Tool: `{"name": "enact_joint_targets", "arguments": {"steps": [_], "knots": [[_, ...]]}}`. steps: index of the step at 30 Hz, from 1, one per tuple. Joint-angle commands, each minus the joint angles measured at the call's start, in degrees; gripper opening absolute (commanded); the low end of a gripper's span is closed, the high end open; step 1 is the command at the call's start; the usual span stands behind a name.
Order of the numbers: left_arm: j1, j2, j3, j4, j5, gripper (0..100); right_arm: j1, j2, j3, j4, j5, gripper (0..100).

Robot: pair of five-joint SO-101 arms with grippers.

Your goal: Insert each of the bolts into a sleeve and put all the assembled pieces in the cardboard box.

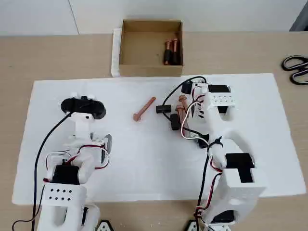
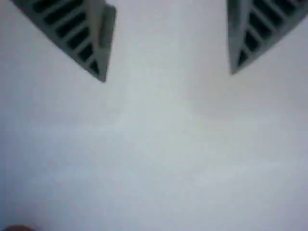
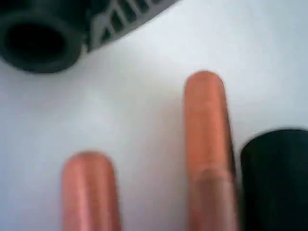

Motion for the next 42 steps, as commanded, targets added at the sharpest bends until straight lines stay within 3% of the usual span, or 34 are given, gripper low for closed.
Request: {"name": "enact_joint_targets", "arguments": {"steps": [1,14,20,25,29,36,42], "knots": [[0.35,-0.88,-0.31,-1.32,0.18,16,0.75,-0.48,-0.18,-0.04,0.18,18.0],[0.0,-0.88,-0.31,-1.23,0.18,16,0.66,0.04,0.09,-0.13,0.09,18.6],[0.26,-0.88,-0.31,-1.32,0.18,16,0.84,-0.04,0.53,-0.13,0.18,0.0],[0.26,-0.88,-0.31,-1.23,0.18,16,0.84,-0.57,-0.7,0.66,0.18,0.5],[0.26,-0.79,-1.36,-0.97,0.26,16,0.84,-1.71,-8.7,8.84,0.18,0.5],[0.35,1.23,-16.13,7.3,0.18,16,0.84,-9.63,-21.89,19.12,0.18,0.4],[0.18,19.43,-31.78,8.88,0.0,16,0.92,-12.53,-21.89,19.38,0.62,0.4]]}}
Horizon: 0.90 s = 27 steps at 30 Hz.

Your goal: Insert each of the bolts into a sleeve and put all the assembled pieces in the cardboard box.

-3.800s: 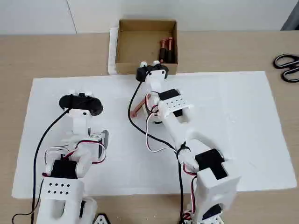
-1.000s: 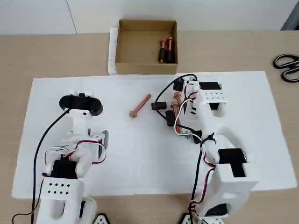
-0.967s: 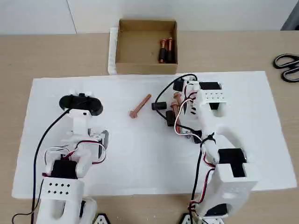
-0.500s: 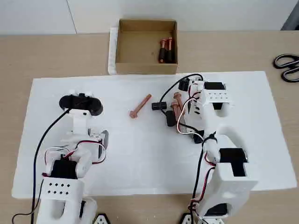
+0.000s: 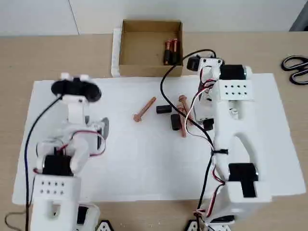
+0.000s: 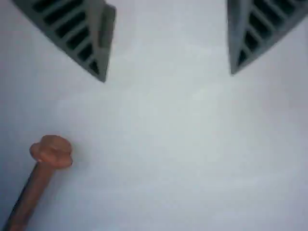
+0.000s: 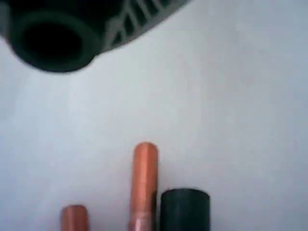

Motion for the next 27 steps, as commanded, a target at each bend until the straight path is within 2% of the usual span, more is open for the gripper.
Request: {"name": "enact_joint_targets", "arguments": {"steps": [1,6,9,16,19,23,25,27], "knots": [[0.35,12.75,-12.79,1.32,0.0,16,0.75,-3.47,-2.9,1.1,0.44,0.4],[4.04,33.76,-31.43,4.31,0.26,16,1.19,-3.03,-3.08,0.92,0.44,0.4],[8.18,45.54,-42.59,8.09,1.41,16,4.44,-3.47,-3.25,0.92,0.44,0.4],[15.38,65.93,-63.43,12.31,16.26,16,16.57,-5.67,-3.25,0.84,0.44,0.4],[19.52,71.03,-68.44,12.13,21.36,16,20.53,-6.46,-3.25,0.84,0.44,0.4],[26.37,74.64,-72.22,11.16,21.8,16,22.99,-6.64,-3.25,0.84,0.44,0.4],[28.92,76.31,-72.66,8.18,23.56,15,23.96,-6.64,-3.25,0.84,0.44,0.4],[30.15,78.07,-72.75,4.22,28.4,15,24.92,-6.64,-3.25,0.84,0.44,0.4]]}}
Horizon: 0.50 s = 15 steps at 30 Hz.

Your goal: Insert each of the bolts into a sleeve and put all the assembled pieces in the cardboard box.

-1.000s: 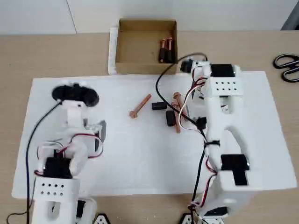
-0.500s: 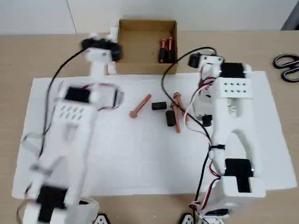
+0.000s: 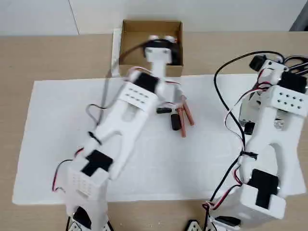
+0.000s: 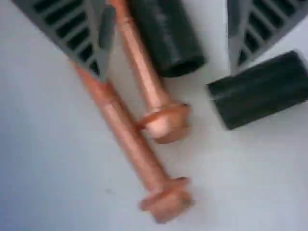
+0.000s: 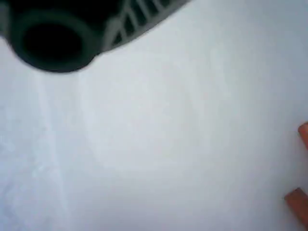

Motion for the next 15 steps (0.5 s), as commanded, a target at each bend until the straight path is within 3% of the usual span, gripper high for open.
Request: {"name": "enact_joint_targets", "arguments": {"steps": [1,6,15], "knots": [[2.11,1.58,-2.68,-7.12,7.03,15,2.15,-3.3,-3.25,0.57,0.44,0.4],[2.55,5.71,-3.21,-12.04,14.07,15,4.35,-3.38,-3.25,0.57,0.44,0.4],[2.46,12.84,-8.04,-12.13,15.74,15,4.09,-3.3,-3.08,0.57,0.44,0.5]]}}
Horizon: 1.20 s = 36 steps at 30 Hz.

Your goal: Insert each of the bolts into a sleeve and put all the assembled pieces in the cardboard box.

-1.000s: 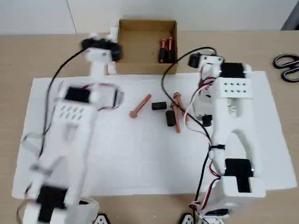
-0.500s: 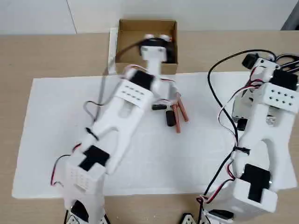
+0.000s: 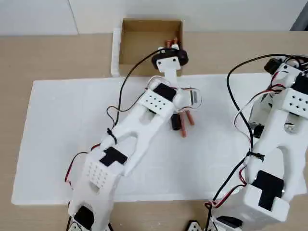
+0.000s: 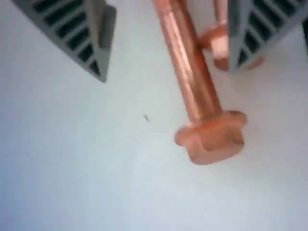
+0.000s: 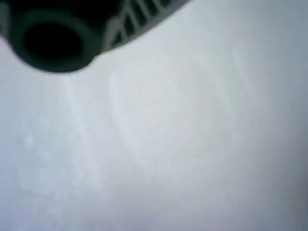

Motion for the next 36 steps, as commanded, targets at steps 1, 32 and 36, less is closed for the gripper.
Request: {"name": "enact_joint_targets", "arguments": {"steps": [1,32,36], "knots": [[0.26,1.76,-4.97,-1.23,0.35,15,0.13,-3.3,-3.08,0.57,0.44,0.5],[0.35,10.02,-15.87,-0.62,0.35,5,0.31,-2.95,-2.99,0.13,0.44,0.6],[0.35,9.93,-22.55,2.64,0.26,1,0.31,-2.95,-2.99,0.13,0.44,0.6]]}}
